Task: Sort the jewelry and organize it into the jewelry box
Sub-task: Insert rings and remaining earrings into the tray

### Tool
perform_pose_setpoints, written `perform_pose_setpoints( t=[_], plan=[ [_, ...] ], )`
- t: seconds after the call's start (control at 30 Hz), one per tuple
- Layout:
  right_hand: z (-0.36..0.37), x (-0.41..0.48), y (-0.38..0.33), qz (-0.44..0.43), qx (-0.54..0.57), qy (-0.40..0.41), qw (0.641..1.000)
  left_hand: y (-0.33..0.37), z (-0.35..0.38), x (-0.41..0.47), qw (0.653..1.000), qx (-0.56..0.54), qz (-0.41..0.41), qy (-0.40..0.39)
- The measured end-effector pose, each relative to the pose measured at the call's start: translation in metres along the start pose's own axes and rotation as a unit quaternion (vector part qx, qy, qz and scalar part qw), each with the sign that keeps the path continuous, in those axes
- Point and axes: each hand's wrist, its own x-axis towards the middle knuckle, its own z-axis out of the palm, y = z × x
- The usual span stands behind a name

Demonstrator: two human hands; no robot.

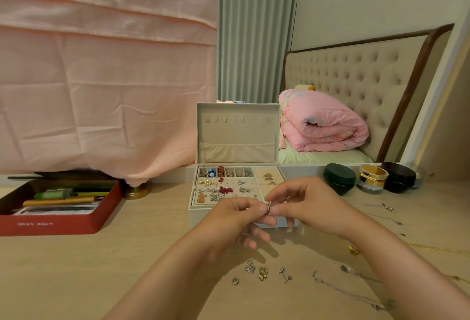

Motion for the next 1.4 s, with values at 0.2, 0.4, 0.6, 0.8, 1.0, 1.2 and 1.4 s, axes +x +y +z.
perform_pose_setpoints(
  t=[0.2,0.4,0.6,0.8,1.0,1.2,1.4],
  plan=[
    [0.007,0.002,0.000,-0.032,0.023,0.044,0.998,0.005,0.001,0.000,0.999,-0.026,0.014,0.014],
    [0.010,0.014,-0.002,-0.045,0.054,0.093,0.993,0.024,-0.006,0.004,0.989,0.114,0.065,0.070],
    [0.006,0.058,0.001,-0.031,0.046,0.175,0.983,0.036,-0.044,0.033,0.844,0.459,0.167,0.221],
    [0.016,0.091,0.015,0.015,-0.228,0.126,0.965,0.029,-0.057,0.062,0.738,0.634,0.163,0.165],
    [0.022,0.099,0.016,0.003,-0.315,0.079,0.946,0.026,-0.059,0.070,0.711,0.677,0.154,0.108],
    [0.028,0.104,0.019,-0.020,-0.342,0.074,0.937,0.027,-0.060,0.070,0.701,0.683,0.166,0.122],
    [0.030,0.104,0.017,-0.029,-0.401,0.057,0.914,0.025,-0.063,0.071,0.711,0.669,0.172,0.130]
  ],
)
